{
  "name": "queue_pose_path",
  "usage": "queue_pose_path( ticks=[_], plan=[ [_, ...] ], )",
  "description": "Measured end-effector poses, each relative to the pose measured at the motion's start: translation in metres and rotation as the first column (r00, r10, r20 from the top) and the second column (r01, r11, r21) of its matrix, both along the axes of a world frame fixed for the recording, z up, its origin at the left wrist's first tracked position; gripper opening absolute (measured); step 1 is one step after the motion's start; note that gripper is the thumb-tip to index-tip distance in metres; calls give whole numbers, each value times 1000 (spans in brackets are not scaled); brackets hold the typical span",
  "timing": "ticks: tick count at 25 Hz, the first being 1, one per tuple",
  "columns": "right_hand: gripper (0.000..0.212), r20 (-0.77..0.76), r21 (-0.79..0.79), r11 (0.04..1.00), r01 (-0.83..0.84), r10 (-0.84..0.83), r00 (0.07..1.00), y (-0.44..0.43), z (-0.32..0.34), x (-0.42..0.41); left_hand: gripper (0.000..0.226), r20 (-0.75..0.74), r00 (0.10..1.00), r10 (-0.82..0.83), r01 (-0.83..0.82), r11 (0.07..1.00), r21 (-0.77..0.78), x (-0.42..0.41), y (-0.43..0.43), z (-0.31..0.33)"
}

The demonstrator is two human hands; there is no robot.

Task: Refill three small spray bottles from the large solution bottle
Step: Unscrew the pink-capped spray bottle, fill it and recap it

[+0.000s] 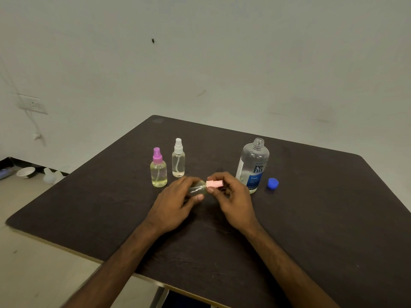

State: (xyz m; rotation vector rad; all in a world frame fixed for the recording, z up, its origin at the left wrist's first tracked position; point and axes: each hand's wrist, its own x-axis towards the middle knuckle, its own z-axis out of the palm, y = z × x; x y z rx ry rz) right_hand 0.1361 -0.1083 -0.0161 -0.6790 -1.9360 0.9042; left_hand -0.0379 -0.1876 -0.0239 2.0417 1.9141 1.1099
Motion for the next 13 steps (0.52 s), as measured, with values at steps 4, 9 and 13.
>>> queue_pose_path(
  ticks=[4,9,13],
  plan=[
    [34,-18,-25,997,-69,69,997,1,0,0,52,-17,1000,7,-7,1000,6,-1,1,-1],
    [13,-25,-105,994,39,-42,999,1,-4,-1,46,-39,999,12,-11,1000,8,0,1,0],
    [32,-12,-64,994,-93,93,996,4,-3,0,38,-11,1000,11,-11,1000,8,-1,2,-1]
  ],
)
